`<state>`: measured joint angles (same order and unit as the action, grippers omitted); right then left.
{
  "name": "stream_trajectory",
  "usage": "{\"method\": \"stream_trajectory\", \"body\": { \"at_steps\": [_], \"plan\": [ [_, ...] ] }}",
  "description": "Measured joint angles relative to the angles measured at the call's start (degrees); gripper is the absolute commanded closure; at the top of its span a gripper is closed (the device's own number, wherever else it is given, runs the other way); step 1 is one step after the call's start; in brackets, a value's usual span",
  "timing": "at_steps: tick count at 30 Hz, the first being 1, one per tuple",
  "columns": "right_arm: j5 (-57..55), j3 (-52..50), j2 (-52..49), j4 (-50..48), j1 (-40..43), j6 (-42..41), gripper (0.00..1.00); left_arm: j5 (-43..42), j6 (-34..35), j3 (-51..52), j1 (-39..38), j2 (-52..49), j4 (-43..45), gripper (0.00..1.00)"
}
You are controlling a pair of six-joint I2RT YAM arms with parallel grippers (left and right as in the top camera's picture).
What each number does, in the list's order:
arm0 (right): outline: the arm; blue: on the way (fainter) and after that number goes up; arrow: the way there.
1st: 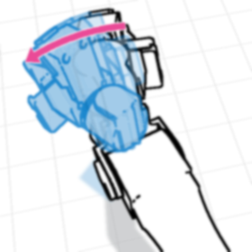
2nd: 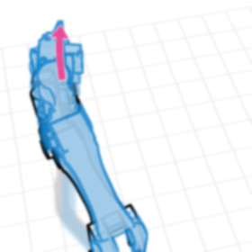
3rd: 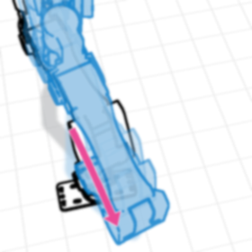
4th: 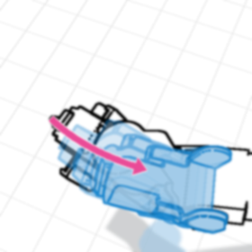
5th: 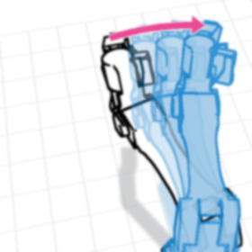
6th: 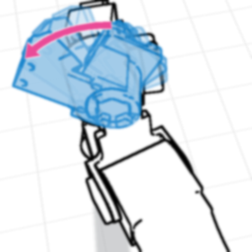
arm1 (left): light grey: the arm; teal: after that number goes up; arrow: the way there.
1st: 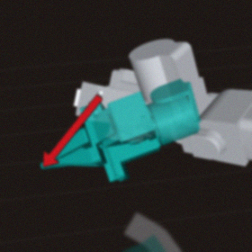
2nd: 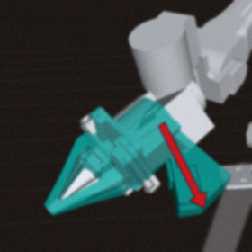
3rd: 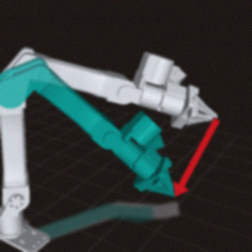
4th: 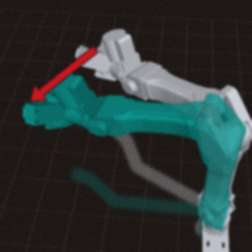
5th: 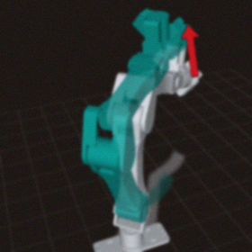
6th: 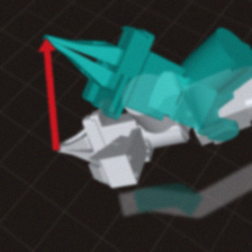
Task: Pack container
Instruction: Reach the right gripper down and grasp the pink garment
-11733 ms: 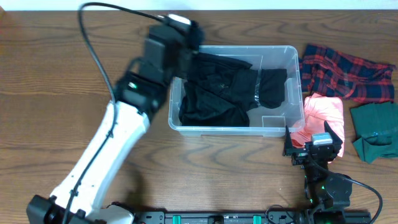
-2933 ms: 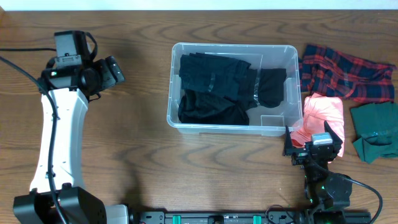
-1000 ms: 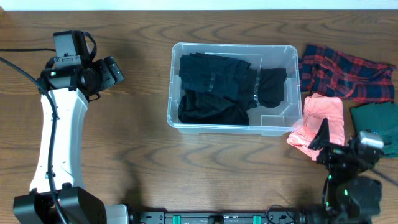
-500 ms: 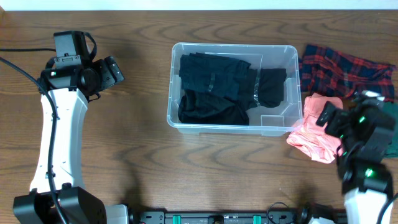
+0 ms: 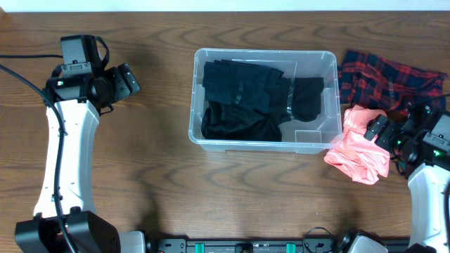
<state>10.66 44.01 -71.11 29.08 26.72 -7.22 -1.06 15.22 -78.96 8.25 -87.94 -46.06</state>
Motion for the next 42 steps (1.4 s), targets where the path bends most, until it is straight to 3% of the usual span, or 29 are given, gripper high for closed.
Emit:
{"method": "stream_trajectory", "body": {
  "at_steps": [8,22,25,26,29,35,42],
  "plan": [
    [-4.2,0.1,-3.5,0.0,0.0,1.4,0.01,0.0,0.0,0.0,0.0,0.0,0.0,0.02],
    [-6.4,0.1,-19.4,-4.6,1.1,3.8,0.02,0.0,0.0,0.0,0.0,0.0,0.0,0.02],
    [-6.1,0.5,-20.7,-4.9,1.2,4.0,0.21,0.0,0.0,0.0,0.0,0.0,0.0,0.02],
    [-5.6,0.6,-20.9,-5.0,1.2,3.7,0.34,0.0,0.0,0.0,0.0,0.0,0.0,0.02],
    [-5.0,0.7,-21.0,-5.0,1.2,3.9,0.47,0.0,0.0,0.0,0.0,0.0,0.0,0.02],
    [-4.0,0.9,-21.0,-4.9,1.2,4.0,0.64,0.0,0.0,0.0,0.0,0.0,0.0,0.02],
    [-3.9,0.9,-21.0,-4.8,1.2,3.9,0.67,0.0,0.0,0.0,0.0,0.0,0.0,0.02]
  ]
}}
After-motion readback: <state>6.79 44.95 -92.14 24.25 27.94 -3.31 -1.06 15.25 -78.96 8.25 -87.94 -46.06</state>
